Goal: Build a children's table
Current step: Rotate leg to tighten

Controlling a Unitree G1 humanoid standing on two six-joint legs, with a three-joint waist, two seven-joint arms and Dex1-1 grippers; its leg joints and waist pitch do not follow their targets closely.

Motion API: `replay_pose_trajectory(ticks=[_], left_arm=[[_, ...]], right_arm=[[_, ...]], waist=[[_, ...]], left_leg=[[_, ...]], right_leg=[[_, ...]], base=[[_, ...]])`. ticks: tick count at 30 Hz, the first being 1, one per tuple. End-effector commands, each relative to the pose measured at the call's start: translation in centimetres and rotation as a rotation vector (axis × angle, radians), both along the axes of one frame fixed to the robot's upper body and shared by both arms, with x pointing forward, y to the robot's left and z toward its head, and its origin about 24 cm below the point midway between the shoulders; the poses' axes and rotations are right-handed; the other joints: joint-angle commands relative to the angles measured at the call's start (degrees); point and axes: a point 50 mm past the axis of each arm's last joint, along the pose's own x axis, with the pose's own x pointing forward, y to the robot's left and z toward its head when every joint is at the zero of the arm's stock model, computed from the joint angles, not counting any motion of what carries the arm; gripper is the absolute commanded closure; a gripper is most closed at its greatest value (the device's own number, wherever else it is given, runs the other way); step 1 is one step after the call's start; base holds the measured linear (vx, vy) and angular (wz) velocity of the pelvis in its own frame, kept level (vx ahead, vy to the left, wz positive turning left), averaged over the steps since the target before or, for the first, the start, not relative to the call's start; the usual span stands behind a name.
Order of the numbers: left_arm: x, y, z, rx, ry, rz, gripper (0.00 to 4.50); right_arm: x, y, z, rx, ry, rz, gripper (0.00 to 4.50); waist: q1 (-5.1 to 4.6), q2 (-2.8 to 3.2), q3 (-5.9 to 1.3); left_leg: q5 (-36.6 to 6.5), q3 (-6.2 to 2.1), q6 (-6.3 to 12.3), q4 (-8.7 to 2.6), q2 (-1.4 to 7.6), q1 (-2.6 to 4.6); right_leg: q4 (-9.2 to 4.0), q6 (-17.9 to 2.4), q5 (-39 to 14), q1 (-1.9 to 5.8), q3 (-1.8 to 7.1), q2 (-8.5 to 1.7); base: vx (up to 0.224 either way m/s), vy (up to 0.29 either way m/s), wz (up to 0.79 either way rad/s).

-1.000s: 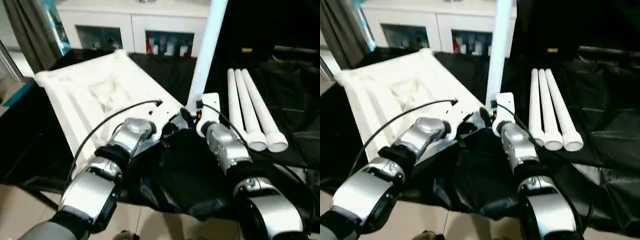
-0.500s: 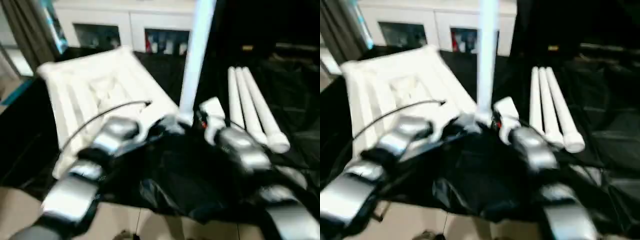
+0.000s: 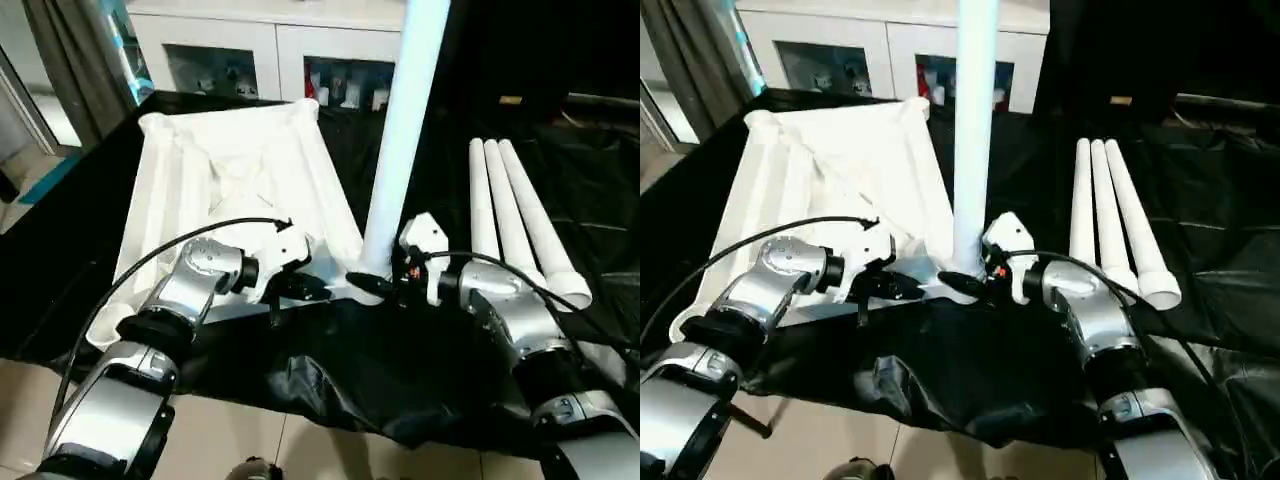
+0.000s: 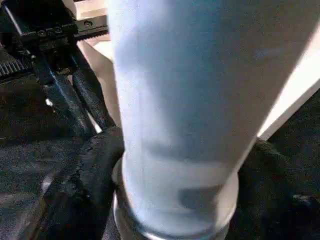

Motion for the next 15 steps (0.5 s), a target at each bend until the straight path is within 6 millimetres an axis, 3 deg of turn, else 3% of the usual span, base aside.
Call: replay_pose_trajectory(ticks=[1, 6, 10, 13, 14, 15], left_arm=[[-0.1, -0.8, 1.1, -0.071, -0.024, -0.044, 4.50], [0.2, -0.8, 0.9, -0.049, -0.044, 0.002, 4.50], [1.0, -1.1, 0.8, -0.014, -0.081, 0.089, 4.50], [2.5, -2.3, 1.2, -0.011, -0.119, 0.255, 4.50], [2.6, -2.4, 1.3, -0.011, -0.121, 0.263, 4.50], [3.1, -3.4, 1.5, -0.007, -0.139, 0.333, 4.50]], right_arm=[[-0.1, 0.0, 0.2, 0.010, -0.001, -0.002, 1.49], [-0.1, 0.1, -0.7, 0.012, 0.020, -0.092, 1.71], [0.5, 0.0, -1.7, 0.007, 0.028, -0.249, 1.74], [1.9, 0.3, -2.7, 0.044, 0.080, -0.544, 1.75], [1.9, 0.4, -2.7, 0.045, 0.083, -0.558, 1.75], [2.4, 0.8, -3.1, 0.057, 0.112, -0.663, 1.75]], waist=[[-0.28, -0.60, -4.48], [-0.33, -0.53, -4.55], [-1.12, -0.54, -4.28], [-1.57, -0.52, -4.24], [-1.59, -0.45, -4.23], [-1.69, -0.49, -4.23]], left_leg=[[-9.7, -1.55, 3.68, -3.85, 3.43, 1.88], [-9.2, -1.56, 3.85, -3.81, 3.38, 1.84], [-11.5, -1.70, 2.16, -4.09, 3.18, 1.98], [-13.1, -1.73, 0.55, -4.27, 3.15, 2.30], [-13.3, -1.74, 0.22, -4.26, 3.09, 2.42], [-13.4, -1.80, -0.05, -4.30, 3.06, 2.29]], right_leg=[[-3.77, -13.5, -6.8, 2.51, 2.69, -4.58], [-3.66, -13.5, -5.8, 2.54, 2.67, -4.57], [-4.21, -13.1, -9.4, 2.36, 2.76, -4.67], [-4.46, -12.5, -12.4, 2.20, 2.82, -4.60], [-4.55, -12.5, -12.7, 2.05, 2.86, -4.63], [-4.57, -12.4, -12.8, 2.26, 2.81, -4.64]], base=[[0.000, 0.000, 0.00], [0.000, 0.000, 0.00], [0.000, 0.000, 0.00], [0.000, 0.000, 0.00], [0.000, 0.000, 0.00], [0.000, 0.000, 0.00]])
